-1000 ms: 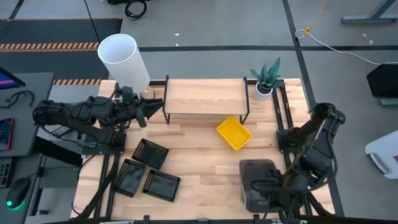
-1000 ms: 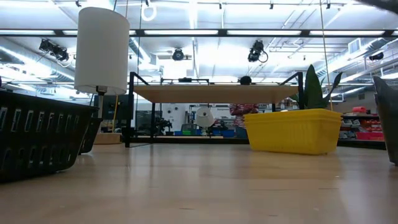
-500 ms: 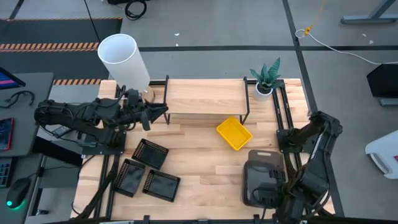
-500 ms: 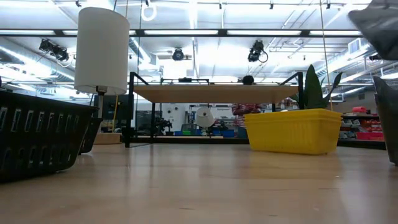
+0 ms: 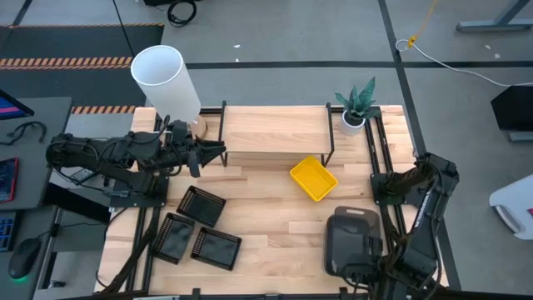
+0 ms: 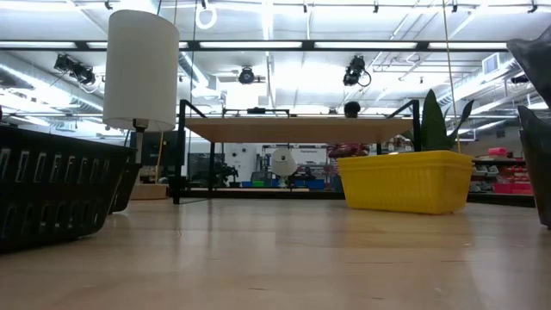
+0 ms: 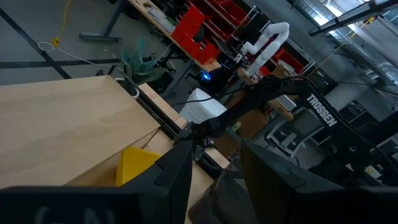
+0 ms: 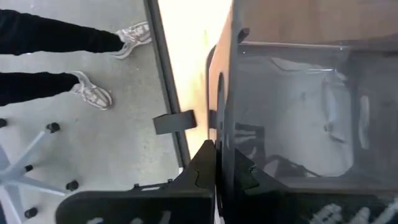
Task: Stack baskets on shelf by color
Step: Stack the left gray bin on top of the right gray bin, then stack the bottom left black bin on top of the top black bin
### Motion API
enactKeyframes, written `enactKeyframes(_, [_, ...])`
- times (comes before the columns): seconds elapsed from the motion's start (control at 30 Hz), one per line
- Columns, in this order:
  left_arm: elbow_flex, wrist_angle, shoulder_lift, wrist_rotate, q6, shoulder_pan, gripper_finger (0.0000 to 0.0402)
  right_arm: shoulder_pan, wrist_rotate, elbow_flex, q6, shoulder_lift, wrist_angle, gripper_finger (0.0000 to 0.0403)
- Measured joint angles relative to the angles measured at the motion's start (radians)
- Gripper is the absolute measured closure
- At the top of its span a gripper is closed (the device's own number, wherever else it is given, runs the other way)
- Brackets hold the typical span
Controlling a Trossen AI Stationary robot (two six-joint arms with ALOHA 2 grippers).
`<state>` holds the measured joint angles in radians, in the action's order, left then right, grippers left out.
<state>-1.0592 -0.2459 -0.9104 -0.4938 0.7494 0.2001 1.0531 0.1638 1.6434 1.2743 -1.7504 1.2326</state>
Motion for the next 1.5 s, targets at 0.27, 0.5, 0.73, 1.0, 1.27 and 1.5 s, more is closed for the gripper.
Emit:
enactKeyframes(0.27, [0.0, 0.0, 0.0, 0.001, 0.006, 0.0, 0.0259, 0.008, 0.032, -0.068, 0.01, 0.0, -0.085, 0.0399])
enactKeyframes(0.5, [0.0, 0.0, 0.0, 0.001, 0.007, 0.0, 0.0259, 0.008, 0.053, -0.197, 0.039, 0.0, -0.19, 0.0397])
enactKeyframes(0.73, [0.0, 0.0, 0.0, 0.001, 0.007, 0.0, 0.0259, 0.003, 0.052, -0.262, 0.069, 0.001, -0.252, 0.0359])
enactKeyframes(1.0, [0.0, 0.0, 0.0, 0.001, 0.007, 0.0, 0.0259, -0.034, -0.07, -0.262, 0.061, 0.017, -0.251, 0.0282])
enactKeyframes(1.27, [0.0, -0.002, 0.0, 0.033, 0.008, 0.0, 0.0259, -0.07, -0.072, -0.262, 0.031, 0.118, -0.241, 0.0235])
enactKeyframes(1.5, [0.0, -0.119, 0.0, 0.175, 0.062, 0.0, 0.0259, -0.079, 0.082, -0.261, -0.028, 0.213, -0.235, 0.0235])
